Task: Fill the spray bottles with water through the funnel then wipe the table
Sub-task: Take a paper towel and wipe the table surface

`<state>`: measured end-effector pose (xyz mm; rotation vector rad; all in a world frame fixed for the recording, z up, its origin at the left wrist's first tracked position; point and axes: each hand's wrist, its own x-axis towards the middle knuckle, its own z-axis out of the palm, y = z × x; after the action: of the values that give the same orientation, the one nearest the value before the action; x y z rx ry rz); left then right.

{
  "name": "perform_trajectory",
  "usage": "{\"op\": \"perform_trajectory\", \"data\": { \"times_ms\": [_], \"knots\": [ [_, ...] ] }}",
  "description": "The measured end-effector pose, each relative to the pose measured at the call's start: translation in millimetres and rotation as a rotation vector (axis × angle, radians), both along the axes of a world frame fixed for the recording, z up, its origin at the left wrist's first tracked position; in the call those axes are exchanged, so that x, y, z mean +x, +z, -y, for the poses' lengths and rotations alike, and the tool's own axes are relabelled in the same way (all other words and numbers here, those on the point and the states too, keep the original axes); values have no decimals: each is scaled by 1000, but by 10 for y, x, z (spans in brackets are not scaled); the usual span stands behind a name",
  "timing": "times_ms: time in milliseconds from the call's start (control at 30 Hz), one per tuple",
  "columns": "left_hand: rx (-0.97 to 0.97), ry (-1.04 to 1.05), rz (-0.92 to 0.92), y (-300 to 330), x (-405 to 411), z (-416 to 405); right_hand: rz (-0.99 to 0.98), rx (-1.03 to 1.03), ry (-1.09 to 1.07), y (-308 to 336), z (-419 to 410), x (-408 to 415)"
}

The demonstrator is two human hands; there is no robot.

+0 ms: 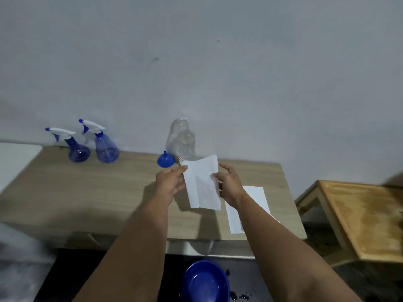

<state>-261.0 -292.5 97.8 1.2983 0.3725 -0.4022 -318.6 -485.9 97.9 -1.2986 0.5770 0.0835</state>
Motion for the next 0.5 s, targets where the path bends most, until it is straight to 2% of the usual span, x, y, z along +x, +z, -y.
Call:
{"op": "perform_trajectory", "data": {
  "times_ms": [167, 300, 400, 500],
  "knots": [
    [-58, 50, -78, 29, 147, -591, 45, -89, 2, 31, -576, 212],
    [-243, -84, -267, 122, 213, -1119, 59, -95, 20, 84, -1127, 411],
    [-224, -195, -369, 75, 342, -1561, 52, -108, 61, 153, -1576, 564],
    [-145, -202, -348, 61, 476, -1971, 69, -138, 36, 209, -2016, 733]
  ]
}}
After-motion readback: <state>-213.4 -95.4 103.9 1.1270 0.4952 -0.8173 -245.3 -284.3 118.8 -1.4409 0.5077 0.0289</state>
